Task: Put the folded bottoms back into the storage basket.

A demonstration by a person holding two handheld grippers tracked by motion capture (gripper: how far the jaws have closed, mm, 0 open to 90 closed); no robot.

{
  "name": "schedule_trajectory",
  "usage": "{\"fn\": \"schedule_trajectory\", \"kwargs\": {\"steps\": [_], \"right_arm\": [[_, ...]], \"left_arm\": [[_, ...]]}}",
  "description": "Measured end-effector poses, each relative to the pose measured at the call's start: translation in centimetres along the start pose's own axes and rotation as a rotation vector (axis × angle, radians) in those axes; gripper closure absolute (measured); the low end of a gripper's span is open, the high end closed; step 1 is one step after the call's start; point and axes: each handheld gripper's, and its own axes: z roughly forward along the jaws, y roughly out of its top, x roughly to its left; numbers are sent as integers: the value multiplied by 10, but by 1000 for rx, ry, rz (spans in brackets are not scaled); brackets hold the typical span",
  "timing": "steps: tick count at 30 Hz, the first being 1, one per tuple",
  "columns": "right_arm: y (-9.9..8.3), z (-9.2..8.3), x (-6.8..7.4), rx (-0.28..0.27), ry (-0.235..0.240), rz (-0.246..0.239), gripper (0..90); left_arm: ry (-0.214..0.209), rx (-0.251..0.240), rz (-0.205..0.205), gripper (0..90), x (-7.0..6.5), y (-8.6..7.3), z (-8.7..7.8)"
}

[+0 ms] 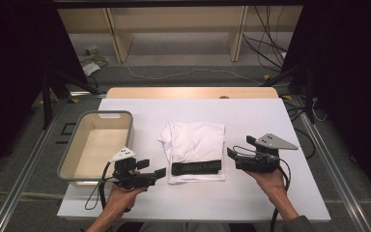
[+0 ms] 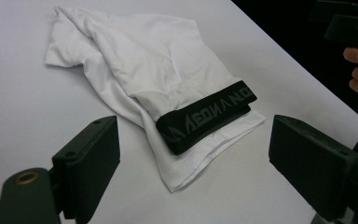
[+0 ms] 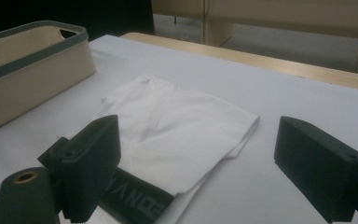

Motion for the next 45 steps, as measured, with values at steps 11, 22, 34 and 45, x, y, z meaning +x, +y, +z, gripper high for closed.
{"fn": "schedule_trajectory", "kwargs": {"steps": [11,22,34,45], "right_arm": [[8,24,-16,41,0,12,155],[8,43,-25,79,-9,13,156],[5,45,-31,91,-14,22,157],[4,46,-32,97,-19,20,159]], "left_arm": [[37,95,-131,206,13,7,15],[1,232,-260,254,22,11,43],[46,318,-254,314,23,15,78],[65,375,-200,359,16,17,95]]}}
